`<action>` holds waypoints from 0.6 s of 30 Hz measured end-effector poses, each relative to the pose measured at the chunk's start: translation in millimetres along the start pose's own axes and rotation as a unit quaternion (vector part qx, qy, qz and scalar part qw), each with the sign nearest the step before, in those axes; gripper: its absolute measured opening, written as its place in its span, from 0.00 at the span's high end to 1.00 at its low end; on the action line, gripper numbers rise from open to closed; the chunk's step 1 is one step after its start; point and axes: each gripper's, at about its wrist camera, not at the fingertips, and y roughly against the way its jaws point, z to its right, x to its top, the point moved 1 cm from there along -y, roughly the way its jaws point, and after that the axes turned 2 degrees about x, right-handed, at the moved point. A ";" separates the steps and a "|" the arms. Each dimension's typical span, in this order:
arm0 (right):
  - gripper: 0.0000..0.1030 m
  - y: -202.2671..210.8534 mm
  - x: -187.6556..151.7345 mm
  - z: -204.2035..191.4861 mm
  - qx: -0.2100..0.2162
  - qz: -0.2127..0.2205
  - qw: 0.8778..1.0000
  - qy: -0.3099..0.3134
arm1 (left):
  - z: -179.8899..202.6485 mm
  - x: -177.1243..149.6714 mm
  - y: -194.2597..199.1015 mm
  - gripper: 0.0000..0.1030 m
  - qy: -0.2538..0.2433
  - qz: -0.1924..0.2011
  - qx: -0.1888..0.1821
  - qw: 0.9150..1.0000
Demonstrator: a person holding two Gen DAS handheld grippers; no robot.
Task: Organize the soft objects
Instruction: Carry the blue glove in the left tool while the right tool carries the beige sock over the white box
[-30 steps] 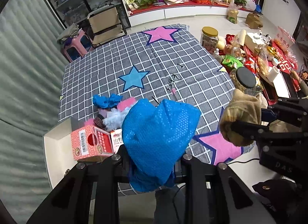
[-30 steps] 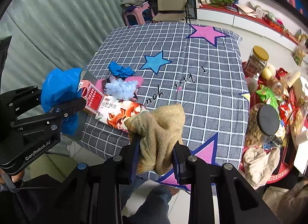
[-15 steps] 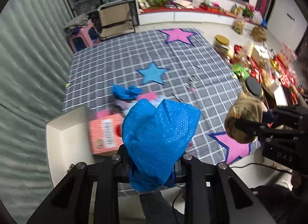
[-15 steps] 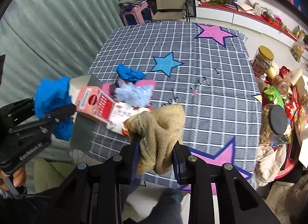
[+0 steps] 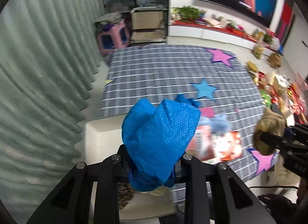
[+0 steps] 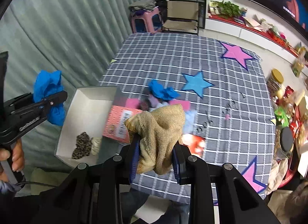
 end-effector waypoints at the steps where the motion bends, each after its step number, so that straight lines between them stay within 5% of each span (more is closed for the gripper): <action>1: 0.70 -3.9 1.4 -9.5 0.003 -0.005 1.000 0.009 | -6.8 -1.8 -2.2 0.71 0.006 -0.003 0.003 1.000; 8: 0.70 -44.4 11.6 -59.4 0.034 -0.072 0.995 0.061 | -69.6 -38.1 -35.9 0.71 0.091 -0.067 0.018 0.993; 18: 0.70 -111.4 45.1 -131.9 0.082 -0.129 0.982 0.113 | -80.3 -78.1 -84.3 0.71 0.153 -0.150 0.017 0.977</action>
